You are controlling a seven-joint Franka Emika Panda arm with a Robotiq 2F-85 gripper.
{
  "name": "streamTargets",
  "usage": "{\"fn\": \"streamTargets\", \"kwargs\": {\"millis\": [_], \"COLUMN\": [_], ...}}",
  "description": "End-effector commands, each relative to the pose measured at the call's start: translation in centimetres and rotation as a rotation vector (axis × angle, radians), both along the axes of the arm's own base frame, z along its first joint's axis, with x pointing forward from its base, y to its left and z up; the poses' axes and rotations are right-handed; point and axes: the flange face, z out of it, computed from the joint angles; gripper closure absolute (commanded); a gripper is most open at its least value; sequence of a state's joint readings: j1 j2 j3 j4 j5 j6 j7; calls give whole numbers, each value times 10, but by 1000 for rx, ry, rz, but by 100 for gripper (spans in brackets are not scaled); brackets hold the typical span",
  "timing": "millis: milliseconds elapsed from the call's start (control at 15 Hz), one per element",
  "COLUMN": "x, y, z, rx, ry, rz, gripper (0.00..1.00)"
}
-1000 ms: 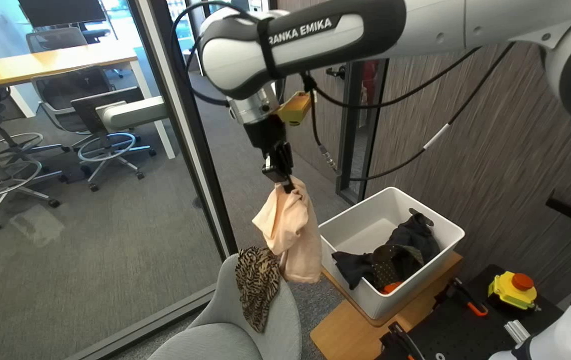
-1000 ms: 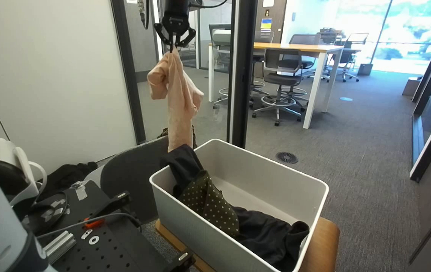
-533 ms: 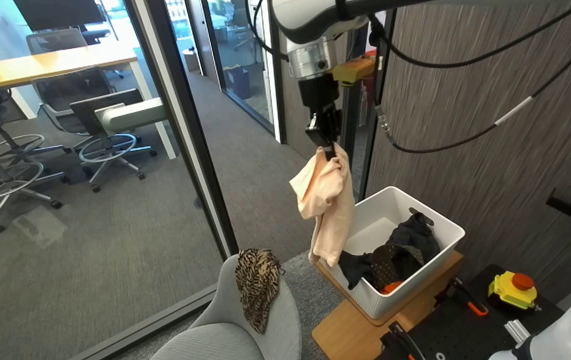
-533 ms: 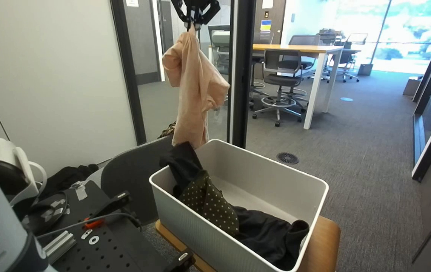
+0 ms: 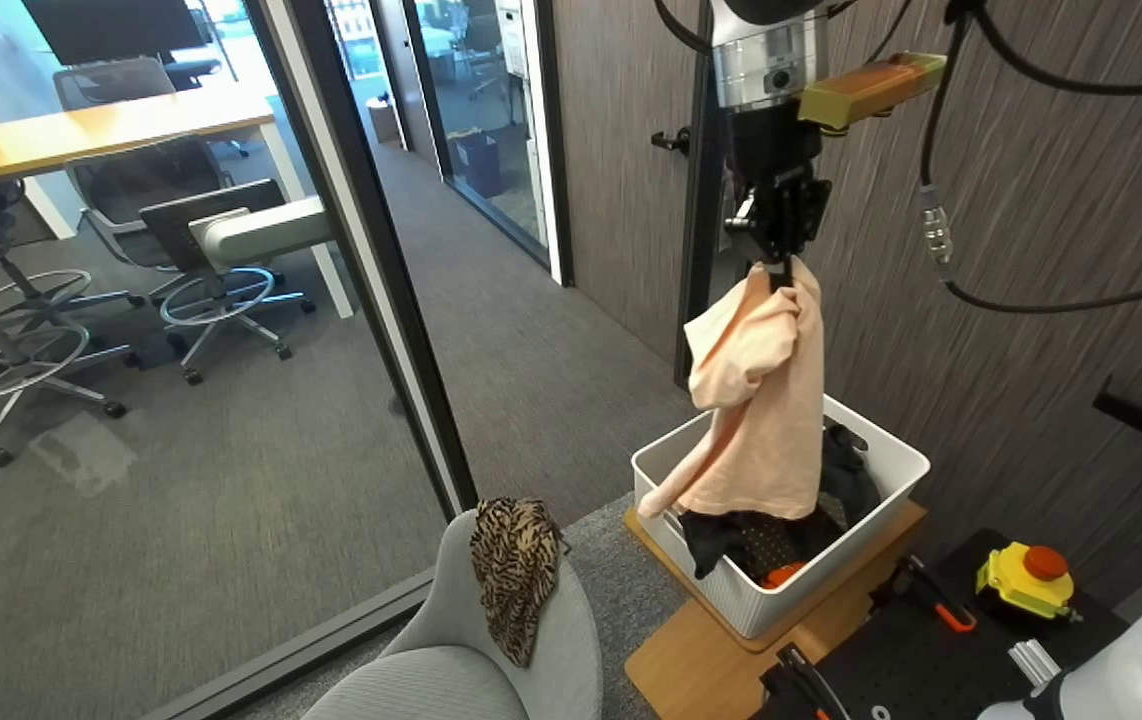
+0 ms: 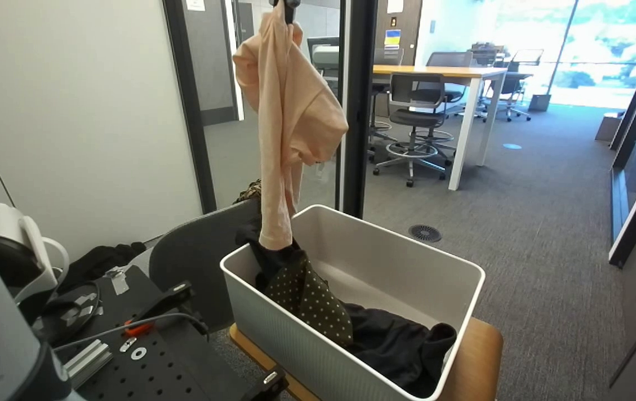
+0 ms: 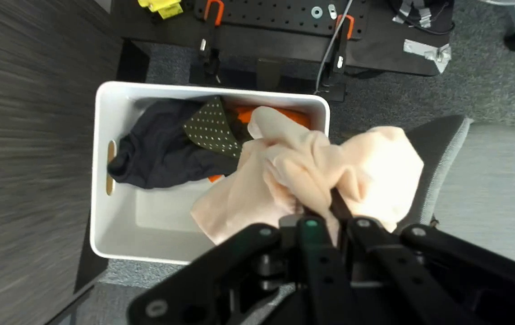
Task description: Pick up the light coloured cloth from the chair and put it in the container.
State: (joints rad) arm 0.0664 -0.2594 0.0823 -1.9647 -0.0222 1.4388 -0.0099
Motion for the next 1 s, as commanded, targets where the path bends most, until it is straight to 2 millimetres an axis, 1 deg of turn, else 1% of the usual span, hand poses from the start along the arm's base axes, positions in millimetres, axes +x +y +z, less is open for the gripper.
{"fn": "streamTargets", "kwargs": {"millis": [0,67,200,400,533,733,933], "x": [-24,-12,-3,14,24,35,39], "y": [-14,-29,-42,-64,-72,-80,-86], "z": [-23,-57,-98,-165,-203,-248,-283], "rx": [-126,-169,-252,-339,-384,-424,-428], "ry": [-34,-32,-48,-39,-23,13,50], "rz": [-105,-127,-172,-246,-286,-334,-377], "gripper": [92,92,92,92,91,92,91]}}
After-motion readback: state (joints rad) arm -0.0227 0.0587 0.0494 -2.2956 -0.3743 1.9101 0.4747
